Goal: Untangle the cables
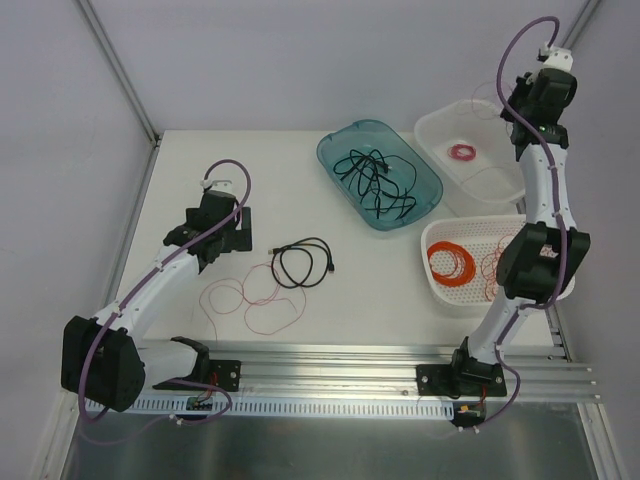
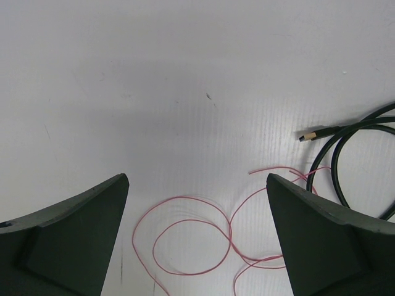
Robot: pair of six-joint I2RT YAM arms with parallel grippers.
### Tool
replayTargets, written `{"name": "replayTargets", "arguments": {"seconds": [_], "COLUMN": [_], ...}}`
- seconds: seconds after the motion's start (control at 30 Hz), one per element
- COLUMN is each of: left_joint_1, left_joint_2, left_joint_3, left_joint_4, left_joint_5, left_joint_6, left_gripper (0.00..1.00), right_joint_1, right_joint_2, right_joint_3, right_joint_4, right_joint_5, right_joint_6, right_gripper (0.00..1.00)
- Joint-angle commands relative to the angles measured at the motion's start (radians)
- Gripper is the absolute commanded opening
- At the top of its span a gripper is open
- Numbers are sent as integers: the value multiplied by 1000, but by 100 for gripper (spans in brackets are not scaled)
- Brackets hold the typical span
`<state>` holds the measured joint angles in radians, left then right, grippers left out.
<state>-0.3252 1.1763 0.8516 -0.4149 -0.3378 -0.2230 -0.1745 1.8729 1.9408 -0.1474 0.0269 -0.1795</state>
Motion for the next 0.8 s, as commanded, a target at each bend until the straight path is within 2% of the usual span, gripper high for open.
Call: {"name": "replayTargets", "arguments": {"seconds": [0.0, 0.03, 0.1, 0.23, 0.27, 0.37, 0.53, 0.7, 0.77], "left_joint_1": [9, 9, 9, 9, 9, 9, 9, 9, 9], "left_joint_2": [2, 0, -3, -13, -18, -30, -55, -55, -41], "left_joint_3": [6, 4, 4, 3, 3, 3, 1, 1, 3], "left_joint_4": [19, 19, 19, 19, 18, 19, 21, 19, 19], "left_joint_5": [28, 26, 26, 25, 26, 33, 43, 109, 132], "left_joint_6": [11, 11, 11, 14, 14, 13, 11, 7, 7], "left_gripper": [96, 96, 96, 96, 96, 96, 96, 96, 96], "right_joint_1": [-29, -31, -34, -34, -36, -34, -14, 91, 139], "right_joint_2": [64, 74, 84, 42, 32, -21, -138, -294, -348], "right_joint_3": [-43, -51, -68, -111, -115, -123, -166, -252, -339], "right_joint_4": [-18, -50, -90, -125, -136, -185, -257, -365, -382], "right_joint_5": [-2, 20, 27, 57, 64, 65, 7, -54, -62], "right_joint_6": [50, 58, 75, 121, 129, 161, 210, 229, 241], "right_gripper": [1, 1, 8, 13, 26, 47, 71, 85, 91]}}
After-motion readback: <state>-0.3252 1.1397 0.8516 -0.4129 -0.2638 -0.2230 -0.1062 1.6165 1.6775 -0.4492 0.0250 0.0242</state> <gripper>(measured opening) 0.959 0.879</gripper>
